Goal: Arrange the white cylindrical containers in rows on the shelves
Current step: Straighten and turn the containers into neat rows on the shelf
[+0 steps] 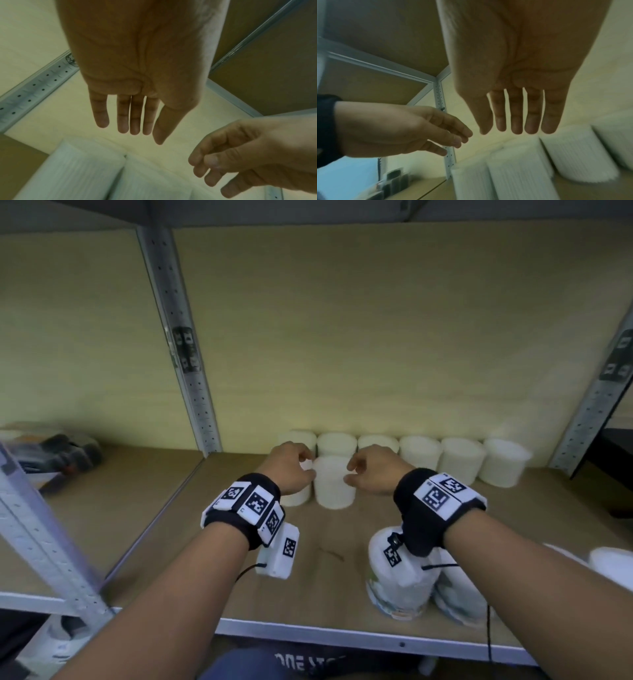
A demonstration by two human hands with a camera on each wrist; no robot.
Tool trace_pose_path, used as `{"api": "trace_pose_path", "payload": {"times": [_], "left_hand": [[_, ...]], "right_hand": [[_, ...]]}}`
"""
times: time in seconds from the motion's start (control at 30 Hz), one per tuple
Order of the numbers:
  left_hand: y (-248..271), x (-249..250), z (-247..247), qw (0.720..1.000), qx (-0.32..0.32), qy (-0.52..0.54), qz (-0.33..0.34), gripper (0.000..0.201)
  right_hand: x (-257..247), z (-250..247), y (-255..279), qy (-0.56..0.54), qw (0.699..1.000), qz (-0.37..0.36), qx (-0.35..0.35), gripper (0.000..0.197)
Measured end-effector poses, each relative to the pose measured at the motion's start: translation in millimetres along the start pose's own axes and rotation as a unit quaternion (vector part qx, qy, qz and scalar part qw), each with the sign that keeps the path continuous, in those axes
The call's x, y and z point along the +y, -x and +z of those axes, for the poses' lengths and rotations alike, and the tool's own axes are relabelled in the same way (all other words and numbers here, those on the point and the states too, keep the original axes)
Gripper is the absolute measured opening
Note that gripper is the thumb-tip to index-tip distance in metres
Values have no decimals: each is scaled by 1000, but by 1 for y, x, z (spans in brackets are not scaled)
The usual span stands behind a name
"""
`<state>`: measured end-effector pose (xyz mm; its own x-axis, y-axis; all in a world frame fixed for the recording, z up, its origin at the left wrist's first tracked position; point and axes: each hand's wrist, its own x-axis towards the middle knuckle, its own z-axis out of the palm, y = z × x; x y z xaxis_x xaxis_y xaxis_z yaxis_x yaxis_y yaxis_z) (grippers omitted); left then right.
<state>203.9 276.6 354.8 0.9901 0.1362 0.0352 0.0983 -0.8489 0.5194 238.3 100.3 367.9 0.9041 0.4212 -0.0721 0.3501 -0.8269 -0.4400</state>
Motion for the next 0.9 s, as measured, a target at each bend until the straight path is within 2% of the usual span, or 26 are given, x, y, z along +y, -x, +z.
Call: {"api": "trace_pose_path", "payload": {"times": [0.17,0.3,0.43,0.67,0.9], "left_hand": [[-34,-19,-4,1000,-1,-23,-18,42],[-53,-27,0,997,-25,-58,-32,46],[-64,-33,8,994,-48,-83,-44,52],[-65,-42,17,995,-28,-92,-29,48],[-66,-43,18,996,-22,-87,-27,47]], "right_hand": [[-13,3,-48,74,996,22,-50,46],[-15,3,-76,136,988,26,-64,51],[-13,8,-97,194,974,39,-108,61],[-20,14,-110,244,957,60,-147,74],[-20,16,-112,259,954,49,-144,70]]}}
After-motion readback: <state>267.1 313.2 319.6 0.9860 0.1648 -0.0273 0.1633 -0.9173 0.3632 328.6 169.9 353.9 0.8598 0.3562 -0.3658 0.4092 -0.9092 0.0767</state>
